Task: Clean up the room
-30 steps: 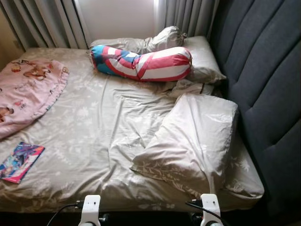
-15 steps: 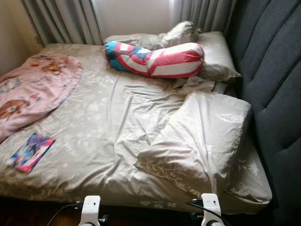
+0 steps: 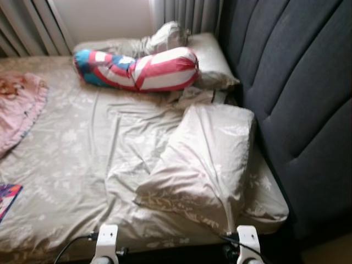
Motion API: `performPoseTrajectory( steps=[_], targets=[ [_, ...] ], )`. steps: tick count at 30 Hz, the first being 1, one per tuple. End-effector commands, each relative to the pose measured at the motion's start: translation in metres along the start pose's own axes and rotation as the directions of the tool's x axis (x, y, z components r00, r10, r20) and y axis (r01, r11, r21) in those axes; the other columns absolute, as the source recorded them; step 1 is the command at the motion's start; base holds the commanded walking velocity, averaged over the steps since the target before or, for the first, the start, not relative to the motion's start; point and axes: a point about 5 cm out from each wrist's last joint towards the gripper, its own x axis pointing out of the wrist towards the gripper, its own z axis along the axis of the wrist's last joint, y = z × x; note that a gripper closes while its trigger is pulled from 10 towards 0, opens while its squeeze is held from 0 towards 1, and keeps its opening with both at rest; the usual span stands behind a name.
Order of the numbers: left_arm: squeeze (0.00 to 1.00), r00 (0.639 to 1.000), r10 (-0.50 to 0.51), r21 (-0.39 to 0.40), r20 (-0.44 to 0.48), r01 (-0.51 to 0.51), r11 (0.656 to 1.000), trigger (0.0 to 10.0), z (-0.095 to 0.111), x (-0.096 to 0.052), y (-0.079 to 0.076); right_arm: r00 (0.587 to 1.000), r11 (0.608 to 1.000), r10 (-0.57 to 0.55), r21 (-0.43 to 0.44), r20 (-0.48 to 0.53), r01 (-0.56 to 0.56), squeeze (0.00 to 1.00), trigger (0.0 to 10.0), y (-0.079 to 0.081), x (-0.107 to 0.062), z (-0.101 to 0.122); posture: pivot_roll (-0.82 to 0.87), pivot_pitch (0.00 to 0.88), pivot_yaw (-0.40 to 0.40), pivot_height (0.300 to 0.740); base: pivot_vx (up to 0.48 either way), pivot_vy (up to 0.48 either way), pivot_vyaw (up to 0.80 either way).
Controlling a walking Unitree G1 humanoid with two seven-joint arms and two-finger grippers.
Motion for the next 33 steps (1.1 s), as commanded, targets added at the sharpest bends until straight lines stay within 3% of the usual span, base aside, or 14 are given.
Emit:
performPoseTrajectory(
  steps=[1, 15, 18, 21, 33],
  targets=[
    [0.0, 1.0, 0.011, -0.008, -0.01, -0.011, 1.0, 10.0, -0.0042, -0.0009, 0.0019, 1.0, 1.0, 0.0, -0.002, -0.008, 0.0, 0.0, 10.0, 0.0005, -0.0004, -0.0028, -0.05, 0.048, -0.011, 0.74, 0.0, 0.0, 0.0],
    [0.0, 1.0, 0.006, -0.014, -0.005, -0.006, 1.0, 10.0, -0.0036, -0.0009, 0.0015, 1.0, 1.0, 0.0, 0.004, -0.007, 0.0, 0.0, 10.0, 0.0006, -0.0004, -0.003, -0.05, 0.049, -0.011, 0.74, 0.0, 0.0, 0.0],
    [0.0, 1.0, 0.003, -0.012, -0.008, -0.003, 1.0, 10.0, -0.0043, -0.001, 0.0012, 1.0, 1.0, 0.003, 0.004, -0.013, -0.003, 0.0, 10.0, 0.0007, -0.0005, -0.0037, -0.05, 0.05, -0.011, 0.74, 0.0, 0.0, -0.66],
    [0.0, 1.0, 0.002, -0.012, -0.009, -0.002, 1.0, 10.0, -0.0047, -0.001, 0.001, 1.0, 1.0, 0.004, 0.0, -0.013, -0.004, 0.0, 10.0, 0.0007, -0.0005, -0.0037, -0.05, 0.05, -0.011, 0.74, 0.258, 0.0, -0.75],
    [0.0, 1.0, -0.003, -0.017, -0.003, 0.003, 1.0, 10.0, -0.0042, -0.001, 0.0005, 1.0, 1.0, 0.004, 0.001, 0.008, -0.004, 0.0, 10.0, 0.0005, -0.0006, -0.0021, -0.05, 0.053, -0.014, 0.74, 0.244, 0.0, 0.0]
  ],
)
